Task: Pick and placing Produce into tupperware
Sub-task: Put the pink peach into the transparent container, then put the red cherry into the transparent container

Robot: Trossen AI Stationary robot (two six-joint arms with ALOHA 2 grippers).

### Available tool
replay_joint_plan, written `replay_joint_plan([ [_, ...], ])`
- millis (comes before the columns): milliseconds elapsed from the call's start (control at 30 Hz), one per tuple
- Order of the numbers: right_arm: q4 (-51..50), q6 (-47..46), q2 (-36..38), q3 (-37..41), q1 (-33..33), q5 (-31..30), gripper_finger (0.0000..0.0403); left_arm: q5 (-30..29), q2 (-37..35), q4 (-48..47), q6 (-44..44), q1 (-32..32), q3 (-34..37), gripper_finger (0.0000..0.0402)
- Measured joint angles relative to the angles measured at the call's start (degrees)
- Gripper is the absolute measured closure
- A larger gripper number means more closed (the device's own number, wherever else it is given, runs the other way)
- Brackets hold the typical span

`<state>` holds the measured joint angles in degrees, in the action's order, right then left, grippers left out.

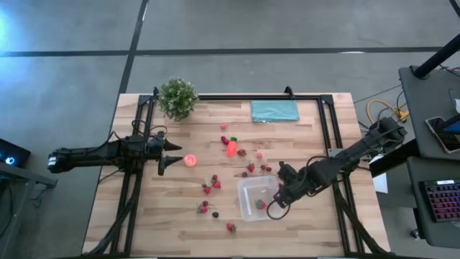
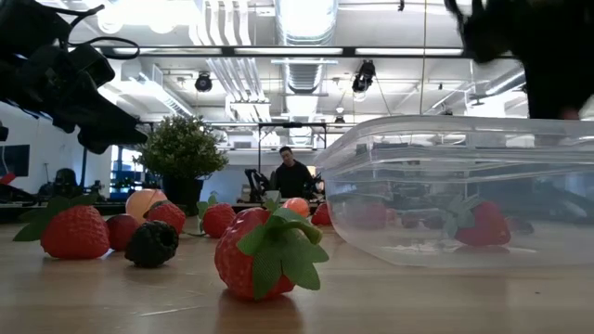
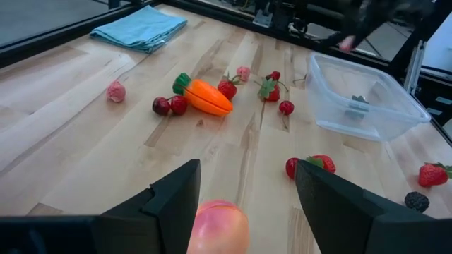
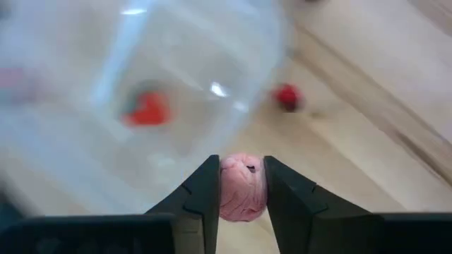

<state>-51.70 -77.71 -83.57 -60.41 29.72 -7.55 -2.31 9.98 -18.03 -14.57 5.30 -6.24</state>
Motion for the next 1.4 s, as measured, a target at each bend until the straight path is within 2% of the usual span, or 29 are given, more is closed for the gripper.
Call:
replay_joint_plan([
  [200, 3.3, 14.9, -2.4, -7.9, -0.7, 0.0, 0.0296, 0.0, 0.0, 0.0, 0.0, 0.0, 0.0, 0.0185],
  [333, 3.1, 19.4, -6.1, -9.3, -2.8, -1.4, 0.0272, 0.0, 0.0, 0.0, 0.0, 0.0, 0.0, 0.0185],
  [600, 0.2, 24.2, -11.7, -12.7, -2.6, -3.1, 0.0166, 0.0, 0.0, 0.0, 0.0, 0.0, 0.0, 0.0185],
  [700, -4.9, 23.7, -10.7, -14.0, -1.3, -6.0, 0.0130, 0.0, 0.0, 0.0, 0.0, 0.0, 0.0, 0.0185],
  [800, -9.1, 23.6, -7.6, -13.8, 0.3, -7.0, 0.0111, 0.0, 0.0, 0.0, 0.0, 0.0, 0.0, 0.0185],
  [933, -10.1, 25.7, -2.2, -10.0, 4.1, -11.8, 0.0111, 0.0, 0.0, 0.0, 0.0, 0.0, 0.0, 0.0185],
  [1100, -7.0, 24.7, 3.7, -0.3, 10.7, -20.2, 0.0130, 0.0, 0.1, 0.0, 0.0, 0.0, 0.0, 0.0185],
  [1200, -4.8, 23.2, 4.9, 6.1, 13.3, -20.6, 0.0139, 0.0, 0.0, 0.0, 0.0, 0.0, 0.0, 0.0185],
  [1333, -1.8, 15.2, 4.7, 10.2, 14.3, -20.8, 0.0147, 0.0, 0.1, 0.0, 0.0, 0.0, 0.0, 0.0185],
  [1400, 1.2, 16.3, 4.0, 11.9, 14.9, -23.1, 0.0149, 0.0, 0.1, 0.0, 0.0, 0.0, 0.0, 0.0185],
])
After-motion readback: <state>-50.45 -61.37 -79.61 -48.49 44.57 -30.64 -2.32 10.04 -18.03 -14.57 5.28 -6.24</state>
